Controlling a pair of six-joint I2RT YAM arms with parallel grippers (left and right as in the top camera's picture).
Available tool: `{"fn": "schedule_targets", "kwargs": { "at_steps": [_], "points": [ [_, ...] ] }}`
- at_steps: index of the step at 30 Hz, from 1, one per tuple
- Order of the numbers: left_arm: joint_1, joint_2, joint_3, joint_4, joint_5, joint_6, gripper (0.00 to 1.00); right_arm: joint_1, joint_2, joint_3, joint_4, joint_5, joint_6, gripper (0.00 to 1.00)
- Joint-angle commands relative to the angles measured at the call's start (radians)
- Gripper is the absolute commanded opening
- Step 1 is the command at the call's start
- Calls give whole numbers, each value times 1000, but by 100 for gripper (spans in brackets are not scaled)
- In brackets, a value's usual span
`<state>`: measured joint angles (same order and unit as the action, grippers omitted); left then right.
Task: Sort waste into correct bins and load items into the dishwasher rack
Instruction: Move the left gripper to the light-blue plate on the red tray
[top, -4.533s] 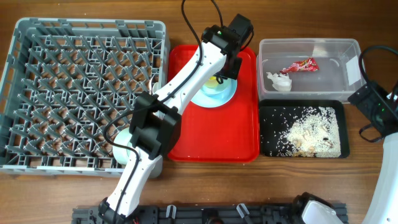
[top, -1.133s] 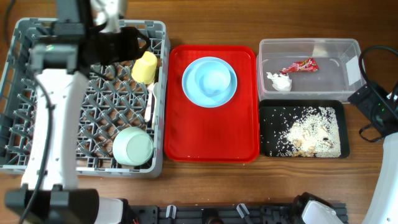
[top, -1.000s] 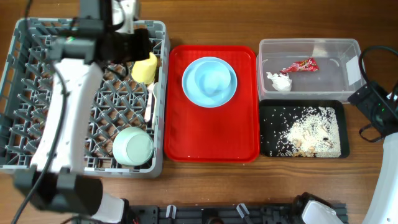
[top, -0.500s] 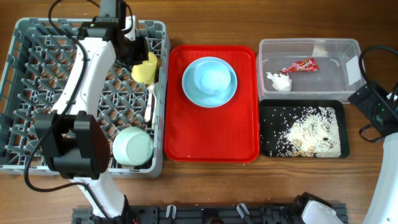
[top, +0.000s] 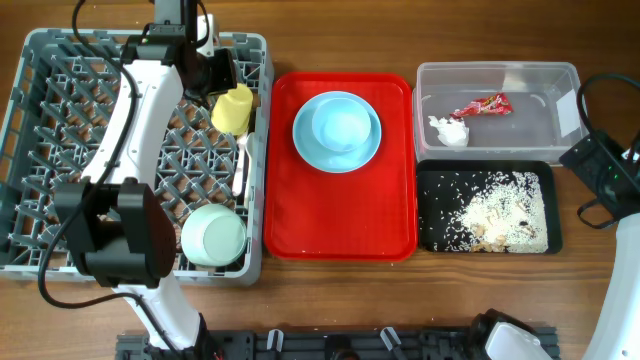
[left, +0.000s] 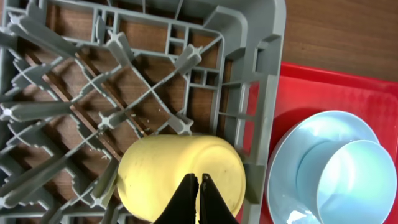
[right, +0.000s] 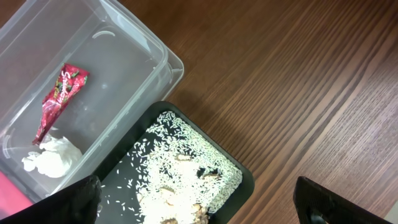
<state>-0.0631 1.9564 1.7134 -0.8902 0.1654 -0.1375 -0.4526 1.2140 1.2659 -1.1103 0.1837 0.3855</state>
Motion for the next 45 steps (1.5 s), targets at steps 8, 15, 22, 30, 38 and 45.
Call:
{"fn": "schedule_targets", "kwargs": {
  "at_steps": [8, 15, 22, 30, 38, 45],
  "points": [
    [-2, 34, 2, -79, -41, -8, 4, -3, 6, 17, 2, 3, 7, 100],
    [-1, 3, 2, -147, -137, -9, 4, -3, 6, 17, 2, 3, 7, 100],
    [-19, -182, 2, -118, -59, -142, 4, -3, 6, 17, 3, 3, 8, 100],
    [-196, -253, 2, -34, 137, -144, 17, -3, 6, 17, 2, 3, 7, 100],
    [-481, -87, 2, 108, -8, -143, 50, -3, 6, 17, 3, 3, 7, 100],
    [-621, 97, 2, 185, -174, -143, 41, -3, 6, 17, 3, 3, 7, 100]
  ]
}}
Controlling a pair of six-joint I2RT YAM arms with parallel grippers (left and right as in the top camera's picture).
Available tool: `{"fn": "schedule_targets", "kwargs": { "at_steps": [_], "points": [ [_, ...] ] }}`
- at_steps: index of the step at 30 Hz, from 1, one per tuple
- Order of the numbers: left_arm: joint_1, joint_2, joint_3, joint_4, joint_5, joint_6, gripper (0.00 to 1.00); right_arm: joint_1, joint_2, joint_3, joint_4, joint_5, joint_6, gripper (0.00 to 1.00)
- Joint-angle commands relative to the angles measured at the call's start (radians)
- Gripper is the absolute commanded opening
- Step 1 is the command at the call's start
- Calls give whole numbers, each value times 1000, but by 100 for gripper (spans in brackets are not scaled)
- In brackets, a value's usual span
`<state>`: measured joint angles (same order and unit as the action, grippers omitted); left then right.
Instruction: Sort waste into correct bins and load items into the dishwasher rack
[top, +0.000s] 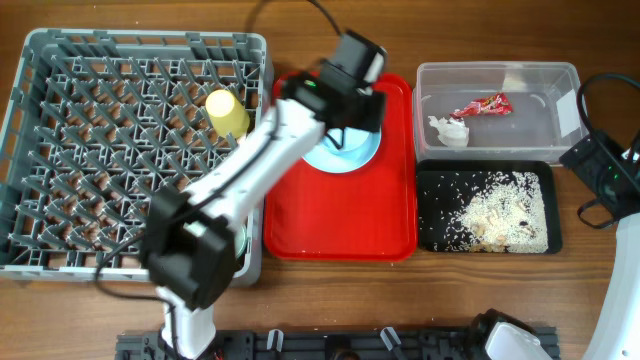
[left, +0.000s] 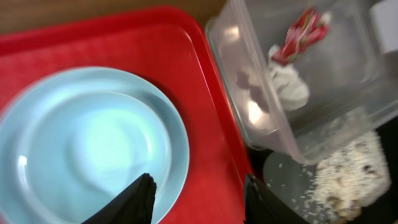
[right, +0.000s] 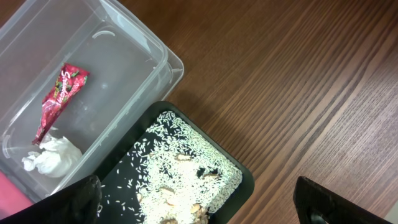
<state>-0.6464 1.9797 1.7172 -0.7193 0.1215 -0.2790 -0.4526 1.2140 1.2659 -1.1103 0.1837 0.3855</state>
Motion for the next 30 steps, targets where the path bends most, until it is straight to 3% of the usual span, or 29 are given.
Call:
{"fn": "schedule_targets", "kwargs": {
  "at_steps": [1, 3, 23, 30],
  "points": [
    [-48, 97, -2, 14, -175, -2, 35, -3, 6, 17, 2, 3, 8, 100],
    [-56, 127, -2, 20, -234, -2, 21, -3, 6, 17, 2, 3, 8, 100],
    [-61, 237, -3, 21, -224, -3, 27, -3, 6, 17, 2, 3, 8, 100],
    [-59, 248, -3, 24, -225, 0, 11, -3, 6, 17, 2, 3, 7, 100]
  ]
}}
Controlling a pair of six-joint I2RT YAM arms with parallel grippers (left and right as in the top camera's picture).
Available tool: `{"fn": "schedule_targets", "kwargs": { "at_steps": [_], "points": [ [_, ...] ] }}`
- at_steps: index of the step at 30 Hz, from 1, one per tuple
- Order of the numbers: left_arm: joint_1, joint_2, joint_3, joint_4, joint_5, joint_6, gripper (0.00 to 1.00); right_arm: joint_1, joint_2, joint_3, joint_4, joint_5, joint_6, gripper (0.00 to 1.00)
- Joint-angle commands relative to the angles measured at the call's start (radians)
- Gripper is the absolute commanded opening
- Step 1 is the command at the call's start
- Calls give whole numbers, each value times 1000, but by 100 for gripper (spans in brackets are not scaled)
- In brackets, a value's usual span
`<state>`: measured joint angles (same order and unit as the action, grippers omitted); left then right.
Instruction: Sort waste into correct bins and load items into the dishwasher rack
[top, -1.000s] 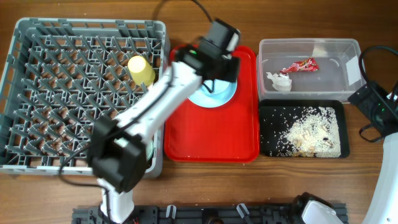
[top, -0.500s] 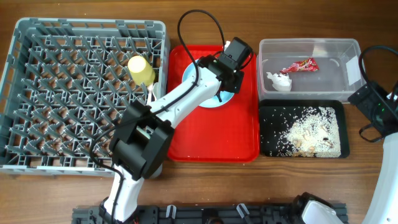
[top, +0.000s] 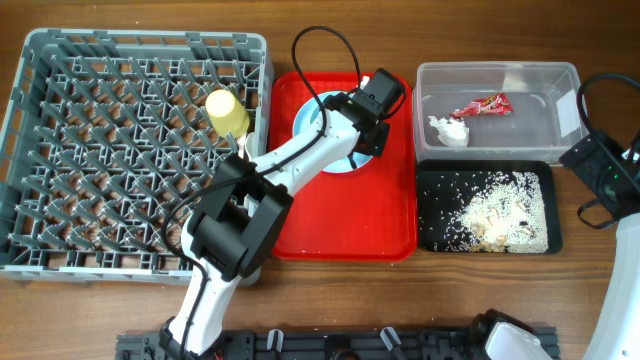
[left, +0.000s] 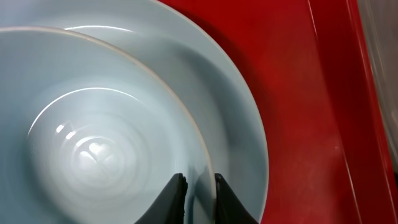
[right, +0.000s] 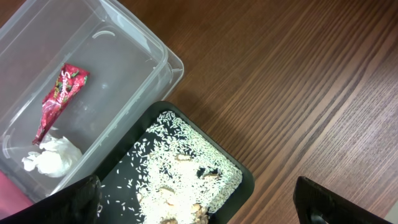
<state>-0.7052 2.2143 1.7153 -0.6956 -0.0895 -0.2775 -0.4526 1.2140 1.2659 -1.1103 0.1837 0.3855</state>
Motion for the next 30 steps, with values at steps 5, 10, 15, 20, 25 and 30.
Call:
{"fn": "schedule_targets", "kwargs": {
  "at_steps": [5, 10, 15, 20, 25, 30],
  "points": [
    [16, -6, 0, -12, -37, 11, 4, -3, 6, 17, 2, 3, 8, 100],
    [62, -185, 8, -126, -10, 8, 4, -3, 6, 17, 2, 3, 8, 100],
    [172, -526, 17, -295, 179, 47, 4, -3, 6, 17, 2, 3, 8, 100],
    [433, -742, 17, -472, 607, 211, 4, -3, 6, 17, 2, 3, 7, 100],
    [731, -739, 16, -718, 986, 480, 4, -3, 6, 17, 2, 3, 8, 100],
    [865, -623, 16, -915, 1210, 724, 4, -3, 6, 17, 2, 3, 8, 100]
  ]
}}
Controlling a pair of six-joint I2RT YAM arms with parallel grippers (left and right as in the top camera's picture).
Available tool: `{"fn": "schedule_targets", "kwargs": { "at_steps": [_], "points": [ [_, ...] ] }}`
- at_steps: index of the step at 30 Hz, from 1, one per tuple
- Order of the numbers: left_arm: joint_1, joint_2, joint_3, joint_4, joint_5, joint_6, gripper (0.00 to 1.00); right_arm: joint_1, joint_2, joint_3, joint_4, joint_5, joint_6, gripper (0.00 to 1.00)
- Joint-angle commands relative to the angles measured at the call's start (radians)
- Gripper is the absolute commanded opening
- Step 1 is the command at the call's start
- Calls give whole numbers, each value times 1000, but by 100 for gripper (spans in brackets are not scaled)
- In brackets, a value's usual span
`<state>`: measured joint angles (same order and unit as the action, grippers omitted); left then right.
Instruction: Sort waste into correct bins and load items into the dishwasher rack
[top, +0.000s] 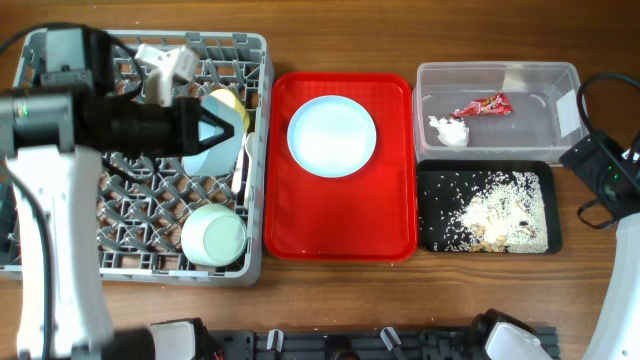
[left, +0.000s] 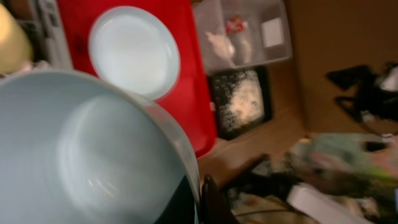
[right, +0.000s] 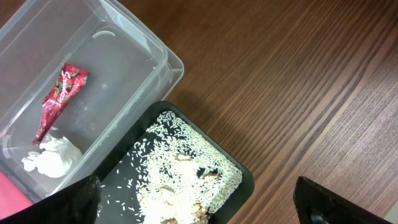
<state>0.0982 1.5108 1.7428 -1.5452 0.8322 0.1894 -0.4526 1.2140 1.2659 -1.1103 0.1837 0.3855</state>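
Observation:
My left gripper is shut on the rim of a light blue bowl. In the overhead view it holds that bowl tilted over the right side of the grey dishwasher rack. Beside the bowl, a yellow cup lies in the rack. A pale green bowl sits at the rack's near right corner. A light blue plate lies alone on the red tray. My right gripper hangs open over the black tray of rice, holding nothing.
A clear bin at the back right holds a red wrapper and a crumpled white tissue. In front of it lies the black tray with spilled rice. A white utensil lies along the rack's right edge.
My left gripper had its fingers astride the blue bowl's rim on the plate. Now it is shut on that rim and the bowl is over the rack. The plate stays on the tray.
My left gripper was shut above the yellow cup in the rack. Then it was open over the stacked blue bowl and plate on the red tray, then astride the bowl's rim. Now it holds the bowl over the rack. The right arm has not moved.

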Motion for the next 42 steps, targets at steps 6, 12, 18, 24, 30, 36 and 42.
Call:
{"fn": "schedule_targets", "kwargs": {
  "at_steps": [6, 12, 18, 24, 30, 36, 42],
  "points": [
    [67, 235, -46, -139, 369, 422, 4, -3, 6, 17, 2, 3, 8, 100],
    [117, 351, -130, -126, 428, 504, 4, -3, 6, 17, 2, 3, 8, 100],
    [179, 404, -269, -16, 523, 525, 4, -3, 6, 17, 2, 3, 8, 100],
    [223, 428, -375, 49, 605, 525, 4, -3, 6, 17, 2, 3, 8, 100],
    [223, 436, -399, 73, 661, 525, 4, -3, 6, 17, 2, 3, 8, 100],
    [222, 436, -399, 72, 667, 521, 4, -3, 6, 17, 2, 3, 8, 100],
    [221, 436, -438, 100, 652, 521, 4, -3, 6, 17, 2, 3, 8, 100]
  ]
}}
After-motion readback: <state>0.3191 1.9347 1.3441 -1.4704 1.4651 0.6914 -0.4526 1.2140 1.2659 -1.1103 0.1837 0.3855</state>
